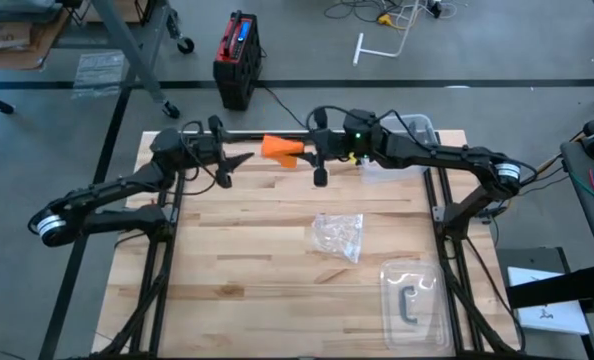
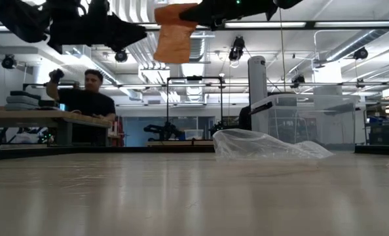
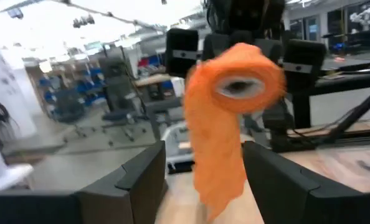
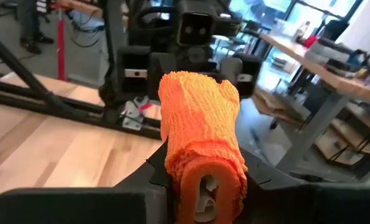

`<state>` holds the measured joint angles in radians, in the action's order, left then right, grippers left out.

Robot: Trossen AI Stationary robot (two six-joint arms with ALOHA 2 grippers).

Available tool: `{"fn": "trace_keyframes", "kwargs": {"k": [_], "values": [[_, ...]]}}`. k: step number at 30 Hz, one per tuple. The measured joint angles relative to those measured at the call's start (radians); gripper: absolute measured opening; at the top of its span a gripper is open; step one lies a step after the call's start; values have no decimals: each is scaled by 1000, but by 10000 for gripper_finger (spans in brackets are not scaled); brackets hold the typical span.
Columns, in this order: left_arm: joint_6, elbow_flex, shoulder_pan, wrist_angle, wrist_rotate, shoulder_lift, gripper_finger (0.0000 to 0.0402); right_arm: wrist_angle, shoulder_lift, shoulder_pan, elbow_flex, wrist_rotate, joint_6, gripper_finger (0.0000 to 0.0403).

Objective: Roll bandage
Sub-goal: Roll the orange bandage

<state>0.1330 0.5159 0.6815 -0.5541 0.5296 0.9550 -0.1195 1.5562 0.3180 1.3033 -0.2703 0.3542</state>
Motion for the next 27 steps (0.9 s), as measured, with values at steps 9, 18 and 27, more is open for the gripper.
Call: {"fn": "trace_keyframes", "kwargs": {"k": [9,18,27], "values": [[60,81,-32,1,127,64,268,-17,-3,-7,0,8,-71,80],[198,176,-54,11,73,97,316,-43,-1,-5,0,10,-156,80],[235,276,-74,116,116,174,318,-144,33,1,1,63,-153,80]]}}
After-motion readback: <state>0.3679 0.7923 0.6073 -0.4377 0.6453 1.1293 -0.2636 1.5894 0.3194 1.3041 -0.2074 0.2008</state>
